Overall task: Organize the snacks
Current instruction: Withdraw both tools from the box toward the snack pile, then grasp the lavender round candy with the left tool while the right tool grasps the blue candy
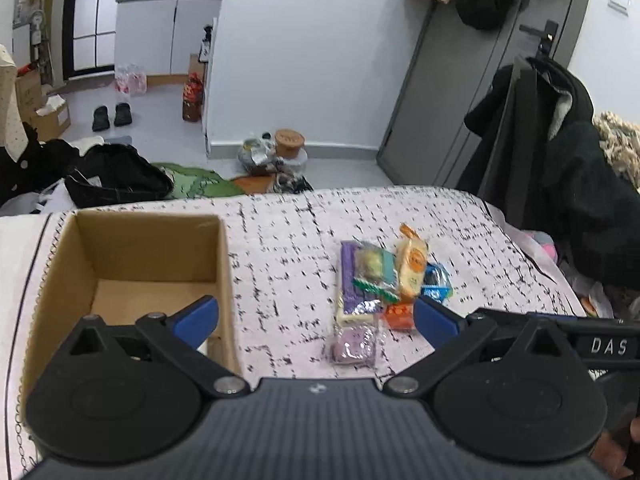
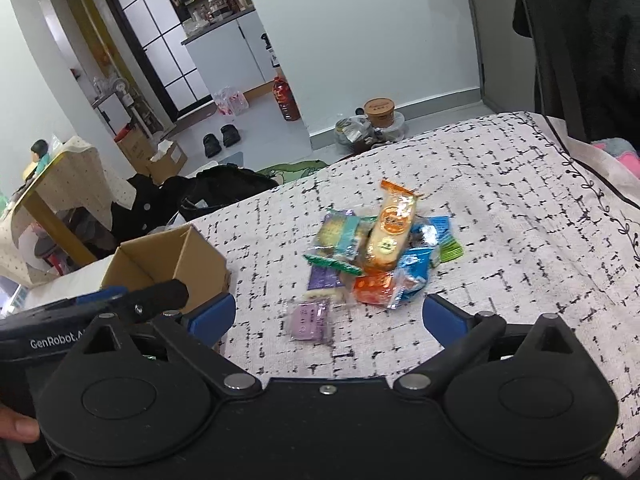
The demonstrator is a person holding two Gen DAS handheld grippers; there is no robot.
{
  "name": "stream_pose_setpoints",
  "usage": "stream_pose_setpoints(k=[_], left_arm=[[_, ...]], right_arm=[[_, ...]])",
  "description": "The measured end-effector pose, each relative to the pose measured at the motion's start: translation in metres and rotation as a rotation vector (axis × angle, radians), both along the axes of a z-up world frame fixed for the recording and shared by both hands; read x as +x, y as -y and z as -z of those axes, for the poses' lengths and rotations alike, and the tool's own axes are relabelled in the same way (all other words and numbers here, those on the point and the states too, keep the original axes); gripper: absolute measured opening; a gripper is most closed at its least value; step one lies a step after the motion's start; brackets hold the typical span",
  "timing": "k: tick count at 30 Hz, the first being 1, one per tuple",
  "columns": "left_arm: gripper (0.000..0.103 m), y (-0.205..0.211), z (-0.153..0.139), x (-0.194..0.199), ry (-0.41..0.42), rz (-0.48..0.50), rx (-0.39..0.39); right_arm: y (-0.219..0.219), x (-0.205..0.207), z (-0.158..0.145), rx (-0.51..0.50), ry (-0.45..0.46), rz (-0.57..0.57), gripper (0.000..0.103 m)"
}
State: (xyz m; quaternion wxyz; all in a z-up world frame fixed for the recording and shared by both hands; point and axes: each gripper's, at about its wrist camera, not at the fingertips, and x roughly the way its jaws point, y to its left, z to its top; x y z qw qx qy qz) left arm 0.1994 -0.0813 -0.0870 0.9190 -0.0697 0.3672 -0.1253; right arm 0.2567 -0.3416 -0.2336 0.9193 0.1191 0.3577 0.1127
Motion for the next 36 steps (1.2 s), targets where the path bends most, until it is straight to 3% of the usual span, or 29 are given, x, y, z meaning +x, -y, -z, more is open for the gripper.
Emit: stream_pose_setpoints(k=[6,13,22,32,36], left_arm=[[0.102,0.018,0.002,0.005,0.003,0.027,0.015],[0.101,0.028,0.021,0.021,-0.066,0.024,-0.006],[0.098,0.045,0.047,0.042,-0.116,0.032,-0.011],[0.082,0.058,0.081,0.064,-0.224,0.026,-0.011],[0.071,0.065,0.094,0.071,-0.272,0.038,0.006]], right_arm=[[0.022,0.007,0.009,0.044,-0.030,0.044,0.097],[0.042,0.018,0.019,0.052,-0.076,0.082,0.087],[0.061,0.039,0.040,0.083,-0.139,0.110,0.066],[0.065,0.073,0.055,0.097,-0.174,0.110,0.052],[0.064,0.086,0.061,0.105,-0.191,0.112,0.048]])
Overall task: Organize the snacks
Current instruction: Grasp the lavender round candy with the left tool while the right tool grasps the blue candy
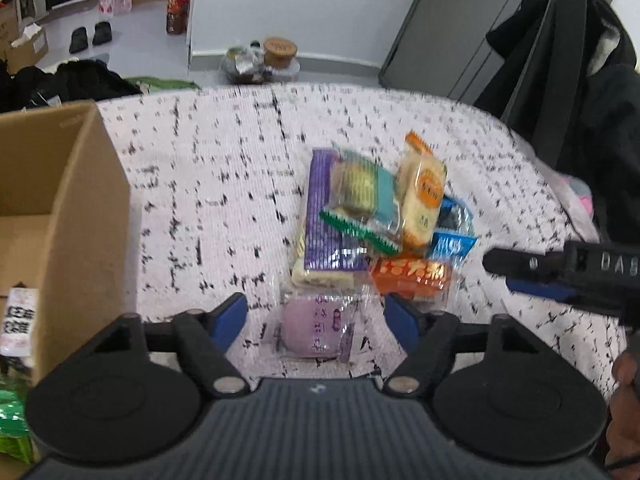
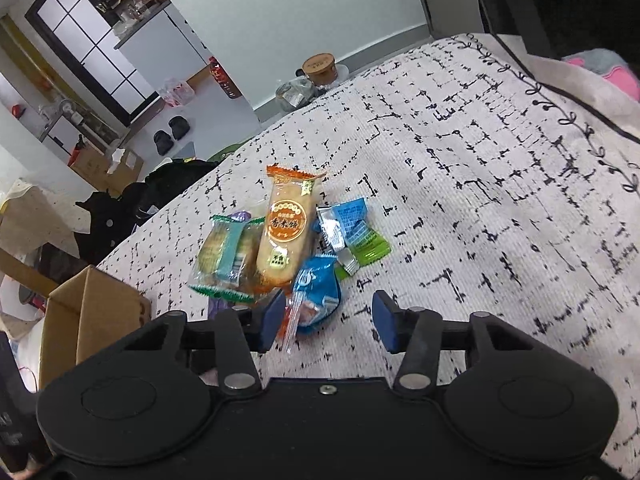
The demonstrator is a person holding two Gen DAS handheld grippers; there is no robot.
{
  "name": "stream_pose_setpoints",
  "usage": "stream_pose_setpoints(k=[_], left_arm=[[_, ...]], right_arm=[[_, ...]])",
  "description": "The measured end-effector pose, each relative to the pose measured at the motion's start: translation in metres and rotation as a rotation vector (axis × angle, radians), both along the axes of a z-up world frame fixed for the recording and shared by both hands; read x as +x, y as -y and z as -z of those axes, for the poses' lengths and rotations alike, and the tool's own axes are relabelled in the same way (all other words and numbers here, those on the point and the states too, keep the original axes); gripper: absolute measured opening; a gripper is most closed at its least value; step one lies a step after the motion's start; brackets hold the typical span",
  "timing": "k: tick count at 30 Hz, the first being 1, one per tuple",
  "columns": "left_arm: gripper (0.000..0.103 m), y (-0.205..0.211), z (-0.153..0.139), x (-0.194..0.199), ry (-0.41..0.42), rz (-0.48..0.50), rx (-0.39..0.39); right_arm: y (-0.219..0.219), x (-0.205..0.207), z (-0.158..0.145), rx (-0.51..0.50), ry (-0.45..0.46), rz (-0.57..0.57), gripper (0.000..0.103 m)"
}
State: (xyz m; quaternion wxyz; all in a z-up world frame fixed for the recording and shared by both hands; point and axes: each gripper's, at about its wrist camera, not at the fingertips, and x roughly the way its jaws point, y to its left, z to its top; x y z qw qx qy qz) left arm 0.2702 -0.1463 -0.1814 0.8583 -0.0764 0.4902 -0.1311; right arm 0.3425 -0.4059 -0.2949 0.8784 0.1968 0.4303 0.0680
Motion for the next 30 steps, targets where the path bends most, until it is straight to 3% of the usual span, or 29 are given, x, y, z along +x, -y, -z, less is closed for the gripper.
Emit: stream_pose_setpoints(k=[8,9,14,18,20,30], left_arm=[[0.061,0.004,0.016,0.008,-0.037,0.011,0.026],[0.053,0.005,0.016,0.008,-0.035,0.013,0.041],[0.040,0.002,0.014,0.009,-0.016,0.010,0.044],[0.039,0.001,0.012,0.010,-0.003,0.004,0.040],[0.039,-0.001,0.012,0.010,-0.003,0.001,0.033],[0.038,-0.011,-0.001,0.004,0.036,-0.016,-0.007]], right_arm=[[-0.005,0.020,0.016,0.030,-0.042,-0.003,0.048],[-0.006,0.023,0.018,0.036,-0.047,0.000,0.048],[-0.006,0.035,0.026,0.079,-0.075,0.032,0.045],[-0.005,0.038,0.031,0.073,-0.084,0.043,0.039],[-0.004,0.038,0.031,0.080,-0.105,0.036,0.029],[-0.003,0.009,0.014,-0.011,-0.069,0.062,0.024]])
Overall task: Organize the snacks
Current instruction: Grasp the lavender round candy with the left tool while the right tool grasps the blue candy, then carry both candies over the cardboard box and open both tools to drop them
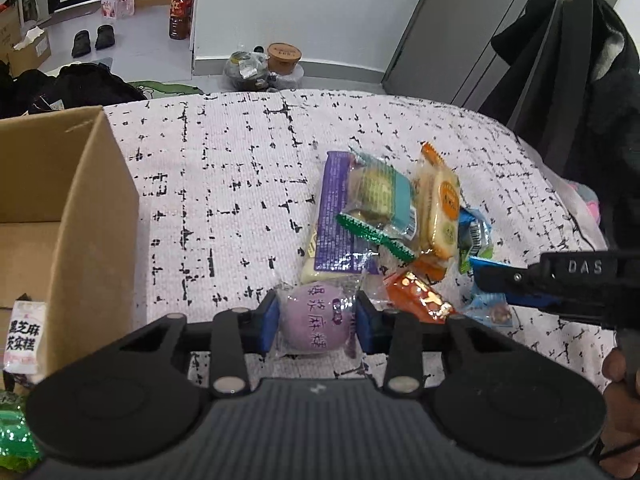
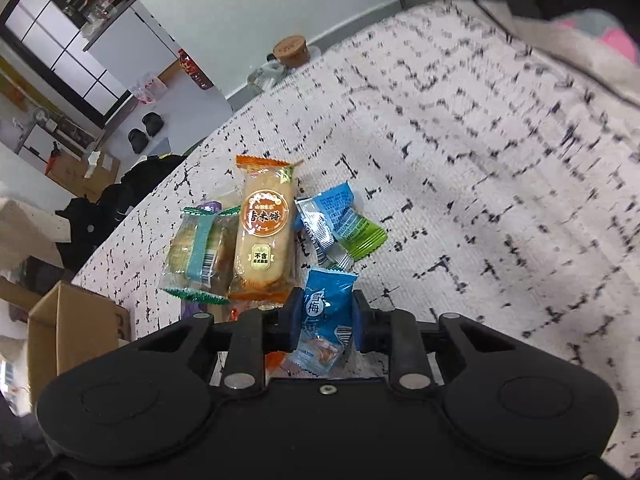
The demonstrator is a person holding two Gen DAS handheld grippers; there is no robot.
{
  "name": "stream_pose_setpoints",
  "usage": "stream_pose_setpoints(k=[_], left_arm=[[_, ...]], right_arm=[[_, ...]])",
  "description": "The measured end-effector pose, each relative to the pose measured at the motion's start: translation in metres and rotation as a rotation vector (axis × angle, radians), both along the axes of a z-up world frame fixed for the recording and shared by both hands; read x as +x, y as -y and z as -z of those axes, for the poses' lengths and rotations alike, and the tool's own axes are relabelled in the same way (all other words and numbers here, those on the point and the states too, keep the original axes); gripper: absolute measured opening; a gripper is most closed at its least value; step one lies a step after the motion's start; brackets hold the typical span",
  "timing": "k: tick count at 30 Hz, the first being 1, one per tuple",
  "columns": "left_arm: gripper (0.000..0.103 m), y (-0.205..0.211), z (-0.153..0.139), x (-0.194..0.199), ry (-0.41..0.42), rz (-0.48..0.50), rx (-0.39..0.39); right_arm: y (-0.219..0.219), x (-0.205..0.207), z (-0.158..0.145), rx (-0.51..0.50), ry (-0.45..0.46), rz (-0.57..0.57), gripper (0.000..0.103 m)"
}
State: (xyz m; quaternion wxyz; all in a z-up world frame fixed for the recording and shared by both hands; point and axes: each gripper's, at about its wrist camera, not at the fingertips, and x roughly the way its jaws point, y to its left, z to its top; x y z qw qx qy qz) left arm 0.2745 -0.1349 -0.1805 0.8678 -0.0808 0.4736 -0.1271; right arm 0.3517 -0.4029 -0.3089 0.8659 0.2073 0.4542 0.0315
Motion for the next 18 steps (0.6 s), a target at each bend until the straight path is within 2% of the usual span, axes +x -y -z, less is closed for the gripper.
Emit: stream_pose_setpoints(k=[12,18], left_arm=[[0.038,-0.018,-0.035,-0.018,0.095,0.005,-0.038],[0.038,-0.030,-0.055,-0.027,0.162,-0.006,-0.025]], right_arm=[[-0.014,-0.035,-0.039,-0.050,0.114,0.001,0.023],[-0.026,-0.048,-0.055,-0.053,0.163,-0.004,0.022]])
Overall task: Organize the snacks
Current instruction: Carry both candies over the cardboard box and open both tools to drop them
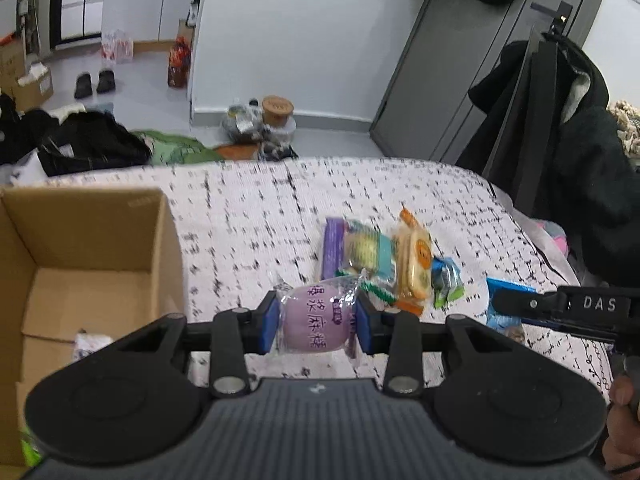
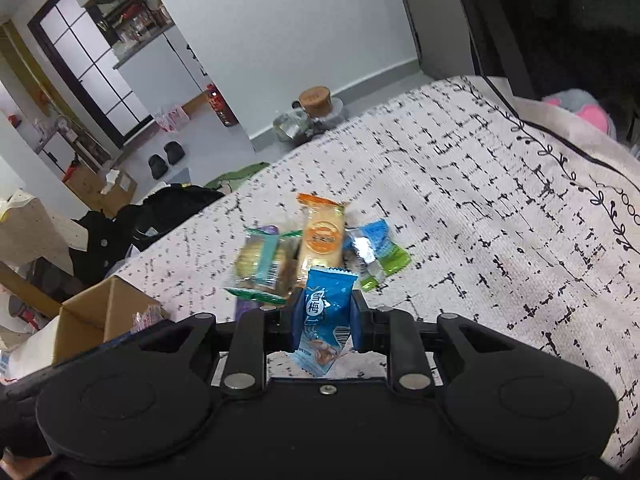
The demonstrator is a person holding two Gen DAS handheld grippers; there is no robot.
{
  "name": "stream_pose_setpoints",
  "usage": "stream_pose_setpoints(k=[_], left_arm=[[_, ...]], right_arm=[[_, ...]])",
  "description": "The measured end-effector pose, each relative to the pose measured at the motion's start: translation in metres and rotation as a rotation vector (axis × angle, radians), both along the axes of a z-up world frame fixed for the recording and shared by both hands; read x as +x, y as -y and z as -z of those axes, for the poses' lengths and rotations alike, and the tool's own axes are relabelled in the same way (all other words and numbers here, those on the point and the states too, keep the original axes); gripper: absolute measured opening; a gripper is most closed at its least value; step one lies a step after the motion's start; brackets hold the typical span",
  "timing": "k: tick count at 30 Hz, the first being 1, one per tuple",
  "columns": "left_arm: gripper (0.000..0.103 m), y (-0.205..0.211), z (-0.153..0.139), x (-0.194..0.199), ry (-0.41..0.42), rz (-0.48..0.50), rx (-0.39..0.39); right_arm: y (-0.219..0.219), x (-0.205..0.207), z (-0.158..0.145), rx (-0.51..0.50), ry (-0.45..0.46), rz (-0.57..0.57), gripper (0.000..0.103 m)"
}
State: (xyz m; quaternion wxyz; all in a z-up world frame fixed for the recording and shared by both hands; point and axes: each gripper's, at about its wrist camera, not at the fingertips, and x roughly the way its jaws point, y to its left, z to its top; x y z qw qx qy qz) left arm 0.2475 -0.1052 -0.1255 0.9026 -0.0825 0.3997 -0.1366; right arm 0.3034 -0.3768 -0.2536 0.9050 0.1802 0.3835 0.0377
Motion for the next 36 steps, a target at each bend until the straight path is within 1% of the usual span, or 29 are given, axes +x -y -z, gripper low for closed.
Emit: stream_pose_setpoints(k=[5,8,14,27,30,36], left_arm=[[0.038,-0.006,-0.014,-0.010,0.045,0.001,-0.003],[0.038,-0.014,-0.019,-0.015,0.052,-0.005,-0.012],[0.038,-0.029,-0.027,-0.024,0.070,-0.007,-0.003],[0.038,-0.081,-0.040,-0.041,0.097,-0.088,-0.020],[0.038,-0.092,-0.040,-0.044,0.100,-0.114,-0.007],[0.038,-0.117,-0.036,-0.053,0.078,-0.164,0.007]], right_arm=[[-0.013,-0.009,-0.008,-0.007,0.033,-0.016,0.023],[-0.024,-0.014,-0.013,-0.014,0.047,-0.034,0.023],[-0.041,-0.019,-0.019,-0.015,0.062,-0.054,0.023],[-0.086,-0.022,-0.030,-0.003,0.100,-0.120,0.023],[-0.098,-0.023,-0.030,0.007,0.100,-0.144,0.023],[-0.124,-0.024,-0.027,0.032,0.103,-0.190,0.023]])
